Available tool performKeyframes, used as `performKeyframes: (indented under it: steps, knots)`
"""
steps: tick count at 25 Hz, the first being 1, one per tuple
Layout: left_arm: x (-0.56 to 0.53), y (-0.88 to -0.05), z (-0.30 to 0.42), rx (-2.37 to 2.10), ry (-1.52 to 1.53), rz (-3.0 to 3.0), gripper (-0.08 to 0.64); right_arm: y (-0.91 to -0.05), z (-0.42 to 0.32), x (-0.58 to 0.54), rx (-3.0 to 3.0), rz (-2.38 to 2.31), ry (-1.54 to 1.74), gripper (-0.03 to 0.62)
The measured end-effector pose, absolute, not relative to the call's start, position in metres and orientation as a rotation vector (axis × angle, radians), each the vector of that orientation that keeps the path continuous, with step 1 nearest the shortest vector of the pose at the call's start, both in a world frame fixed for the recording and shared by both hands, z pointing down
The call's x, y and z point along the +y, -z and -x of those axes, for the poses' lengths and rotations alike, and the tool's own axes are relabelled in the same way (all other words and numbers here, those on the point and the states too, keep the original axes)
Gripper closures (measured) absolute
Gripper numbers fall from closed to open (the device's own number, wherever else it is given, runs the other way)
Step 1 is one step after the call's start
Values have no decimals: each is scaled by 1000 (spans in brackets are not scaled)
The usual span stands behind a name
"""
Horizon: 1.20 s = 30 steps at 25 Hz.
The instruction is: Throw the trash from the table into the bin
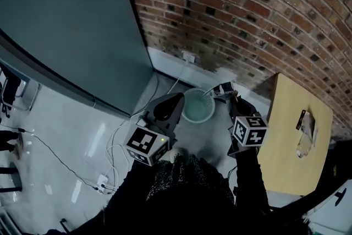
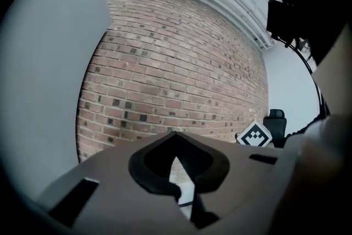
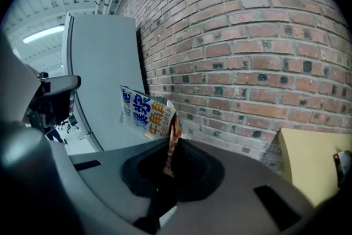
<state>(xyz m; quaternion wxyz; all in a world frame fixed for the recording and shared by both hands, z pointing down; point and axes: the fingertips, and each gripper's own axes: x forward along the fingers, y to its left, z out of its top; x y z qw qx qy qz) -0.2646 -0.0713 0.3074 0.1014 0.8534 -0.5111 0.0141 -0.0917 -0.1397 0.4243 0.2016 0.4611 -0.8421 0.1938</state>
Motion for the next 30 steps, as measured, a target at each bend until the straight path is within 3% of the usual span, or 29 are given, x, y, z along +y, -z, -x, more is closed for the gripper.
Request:
performKeyframes:
  steps: [7,17,30]
  knots:
    - [-95,-344,279,-1495,-54,-2521,554,-460,119,-151,-2331,-1269,-583,568]
    - [-134,-373,245,-1399,43,-2652,554,-505,120,-183,-2320,-1272,-613,568]
    - [-176,-495,226,-1284,-50,-2632,555,-615,128,-216,-2290,-1207,-718,568]
